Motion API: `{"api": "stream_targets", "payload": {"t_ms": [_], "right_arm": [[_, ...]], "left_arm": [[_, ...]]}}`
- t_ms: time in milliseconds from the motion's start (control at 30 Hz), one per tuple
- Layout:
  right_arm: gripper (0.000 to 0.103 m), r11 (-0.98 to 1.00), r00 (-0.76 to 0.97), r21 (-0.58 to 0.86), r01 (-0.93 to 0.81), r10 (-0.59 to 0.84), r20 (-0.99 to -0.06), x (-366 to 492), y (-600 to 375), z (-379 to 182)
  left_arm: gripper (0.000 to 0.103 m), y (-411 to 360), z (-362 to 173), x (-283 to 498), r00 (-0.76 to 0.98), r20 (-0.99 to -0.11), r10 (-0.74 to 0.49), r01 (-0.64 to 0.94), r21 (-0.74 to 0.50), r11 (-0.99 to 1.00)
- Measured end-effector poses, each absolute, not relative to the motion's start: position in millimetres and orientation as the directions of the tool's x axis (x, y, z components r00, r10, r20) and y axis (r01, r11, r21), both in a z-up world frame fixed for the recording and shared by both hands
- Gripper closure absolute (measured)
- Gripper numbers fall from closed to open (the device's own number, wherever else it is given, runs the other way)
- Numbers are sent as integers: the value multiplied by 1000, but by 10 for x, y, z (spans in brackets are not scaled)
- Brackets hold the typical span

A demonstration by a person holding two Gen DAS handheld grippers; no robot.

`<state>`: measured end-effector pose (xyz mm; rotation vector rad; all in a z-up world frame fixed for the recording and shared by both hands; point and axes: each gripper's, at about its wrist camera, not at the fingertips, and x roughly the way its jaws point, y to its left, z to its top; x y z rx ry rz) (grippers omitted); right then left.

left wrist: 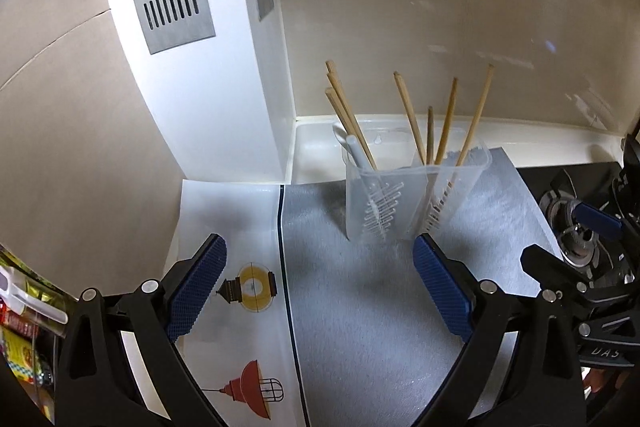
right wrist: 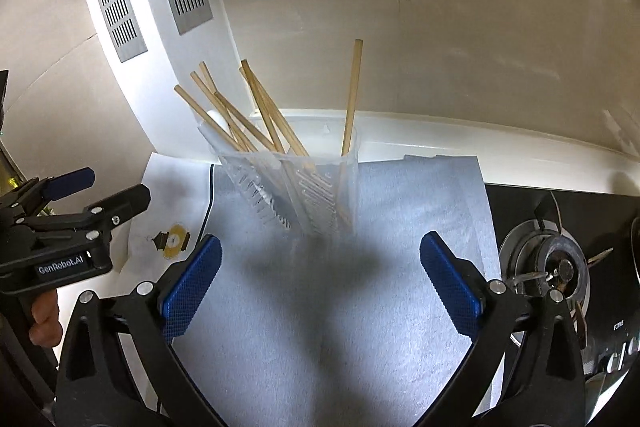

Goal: Organize utensils

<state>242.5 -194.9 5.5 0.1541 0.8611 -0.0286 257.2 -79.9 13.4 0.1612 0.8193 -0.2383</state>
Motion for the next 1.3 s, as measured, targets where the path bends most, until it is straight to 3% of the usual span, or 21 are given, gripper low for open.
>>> {"api": "stream_targets", "payload": {"t_ms": [1300], "right_arm": [[5,989,653,112,96,22,-757,2338,-1874,124]], "left_arm": [[12,-629,133,2516,656,-737,-162,274,33,961]]}}
